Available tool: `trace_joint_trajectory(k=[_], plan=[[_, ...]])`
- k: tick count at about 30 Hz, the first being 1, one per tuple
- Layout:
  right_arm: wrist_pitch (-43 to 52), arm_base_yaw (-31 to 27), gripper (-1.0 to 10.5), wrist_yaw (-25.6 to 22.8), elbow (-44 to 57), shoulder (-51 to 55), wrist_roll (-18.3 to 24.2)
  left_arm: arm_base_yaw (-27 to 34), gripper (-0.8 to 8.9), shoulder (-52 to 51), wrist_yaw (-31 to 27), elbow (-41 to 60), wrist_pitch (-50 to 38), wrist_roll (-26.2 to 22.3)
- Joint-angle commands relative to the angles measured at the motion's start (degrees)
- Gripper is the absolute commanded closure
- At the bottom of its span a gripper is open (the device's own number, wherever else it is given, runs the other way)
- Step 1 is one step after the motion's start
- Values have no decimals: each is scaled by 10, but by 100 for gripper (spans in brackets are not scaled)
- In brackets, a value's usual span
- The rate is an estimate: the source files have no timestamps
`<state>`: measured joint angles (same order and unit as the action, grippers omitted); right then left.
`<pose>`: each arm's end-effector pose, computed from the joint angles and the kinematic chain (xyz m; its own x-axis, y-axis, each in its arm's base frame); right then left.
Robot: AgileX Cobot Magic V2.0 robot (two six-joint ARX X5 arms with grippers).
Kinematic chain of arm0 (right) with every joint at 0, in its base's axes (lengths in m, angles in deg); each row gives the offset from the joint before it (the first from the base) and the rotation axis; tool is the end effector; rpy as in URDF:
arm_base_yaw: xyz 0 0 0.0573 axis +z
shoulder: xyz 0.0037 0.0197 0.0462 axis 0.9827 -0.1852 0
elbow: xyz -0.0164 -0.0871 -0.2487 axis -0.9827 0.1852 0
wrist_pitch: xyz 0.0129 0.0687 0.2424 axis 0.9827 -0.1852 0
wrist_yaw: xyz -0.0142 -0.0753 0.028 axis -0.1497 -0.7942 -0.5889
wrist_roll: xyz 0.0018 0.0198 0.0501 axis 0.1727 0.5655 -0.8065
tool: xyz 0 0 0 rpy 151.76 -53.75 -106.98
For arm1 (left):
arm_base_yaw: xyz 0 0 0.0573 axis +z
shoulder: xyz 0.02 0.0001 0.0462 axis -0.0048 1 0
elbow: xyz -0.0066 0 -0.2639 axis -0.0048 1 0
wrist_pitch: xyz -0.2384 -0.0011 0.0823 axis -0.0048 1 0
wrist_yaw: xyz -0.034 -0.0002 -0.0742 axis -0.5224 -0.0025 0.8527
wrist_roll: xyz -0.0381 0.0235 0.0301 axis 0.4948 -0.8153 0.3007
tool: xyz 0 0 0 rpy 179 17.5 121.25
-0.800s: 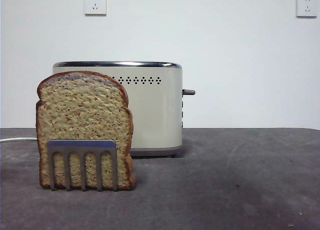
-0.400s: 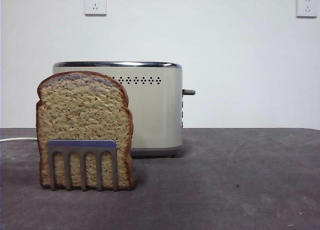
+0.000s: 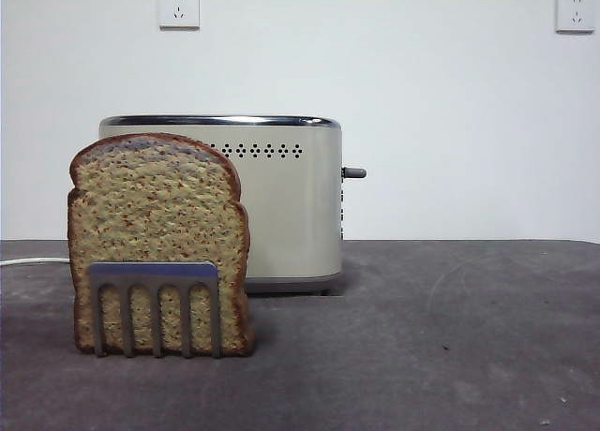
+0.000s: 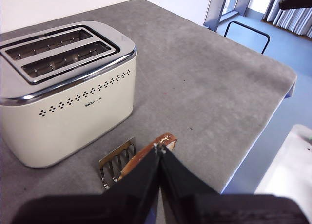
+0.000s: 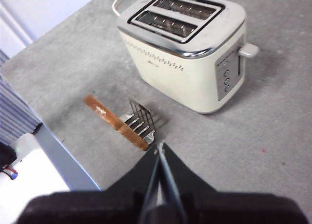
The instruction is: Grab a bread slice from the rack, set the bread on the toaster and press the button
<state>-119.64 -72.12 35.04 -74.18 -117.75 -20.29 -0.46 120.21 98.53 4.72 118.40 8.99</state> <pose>0.1276 0.0344 0.3706 0.5382 0.6992 -0.4706 -0.7129 0.6755 0.1882 0.0745 -0.0202 0.3435 0.6122 -0.6925 -0.3816 0.7153 0.6908 -0.1061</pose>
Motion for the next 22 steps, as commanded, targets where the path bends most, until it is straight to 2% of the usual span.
trace_joint_trajectory(k=[1,3,4,5,6,11,15,22], plan=[[-2,6,959,-3,-1,-2,10,-6,770,-1,0,0,-5,-17],[-6,9,959,-3,-1,-2,14,-12,572,0,-3,0,-5,-19],[-9,9,959,-3,-1,-2,17,-16,402,2,-6,-1,-5,-27],[-10,9,959,-3,-1,-2,19,-20,279,4,-9,-1,-5,-35],[-10,9,959,-3,-1,-2,19,-25,200,7,-16,-2,-6,-39],[-11,9,959,-3,-1,-2,19,-68,185,36,-53,-17,-6,-51],[-11,9,959,-3,-1,-3,21,-114,186,75,-74,-40,-2,-92],[-11,9,959,-2,-1,-3,21,-224,190,191,-171,-104,24,-150]])
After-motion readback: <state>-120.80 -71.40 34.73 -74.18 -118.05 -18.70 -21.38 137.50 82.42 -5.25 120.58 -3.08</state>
